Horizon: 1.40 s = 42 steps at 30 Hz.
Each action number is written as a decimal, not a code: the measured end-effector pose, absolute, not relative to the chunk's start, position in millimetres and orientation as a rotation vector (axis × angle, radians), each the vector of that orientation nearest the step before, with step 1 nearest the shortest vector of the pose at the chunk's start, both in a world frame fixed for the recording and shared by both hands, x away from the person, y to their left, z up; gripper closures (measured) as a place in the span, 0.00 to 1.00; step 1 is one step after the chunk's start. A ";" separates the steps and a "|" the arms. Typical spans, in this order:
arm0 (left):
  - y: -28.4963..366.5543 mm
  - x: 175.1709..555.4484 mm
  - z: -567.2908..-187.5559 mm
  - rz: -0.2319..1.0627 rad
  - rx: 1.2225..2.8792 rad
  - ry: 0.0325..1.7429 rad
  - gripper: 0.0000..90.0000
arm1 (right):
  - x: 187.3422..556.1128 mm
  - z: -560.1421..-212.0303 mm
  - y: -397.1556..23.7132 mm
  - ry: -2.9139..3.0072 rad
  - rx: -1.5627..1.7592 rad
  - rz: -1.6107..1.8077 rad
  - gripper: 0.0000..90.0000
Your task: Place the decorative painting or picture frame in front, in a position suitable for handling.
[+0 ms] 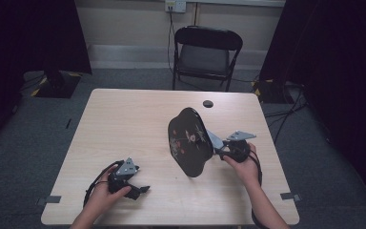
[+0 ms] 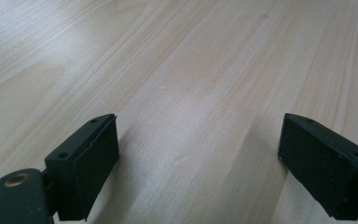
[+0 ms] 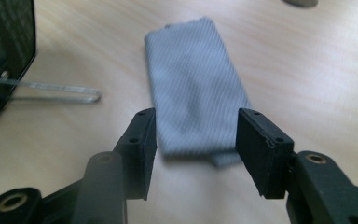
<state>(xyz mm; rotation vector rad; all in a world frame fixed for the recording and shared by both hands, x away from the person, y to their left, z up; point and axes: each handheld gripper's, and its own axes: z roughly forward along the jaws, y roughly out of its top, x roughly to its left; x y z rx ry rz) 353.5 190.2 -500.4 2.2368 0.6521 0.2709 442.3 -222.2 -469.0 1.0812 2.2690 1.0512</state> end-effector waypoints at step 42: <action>189.9 353.9 -500.4 0.266 2.242 0.648 0.12 | 407.1 -466.2 -248.9 2.295 0.979 1.053 0.92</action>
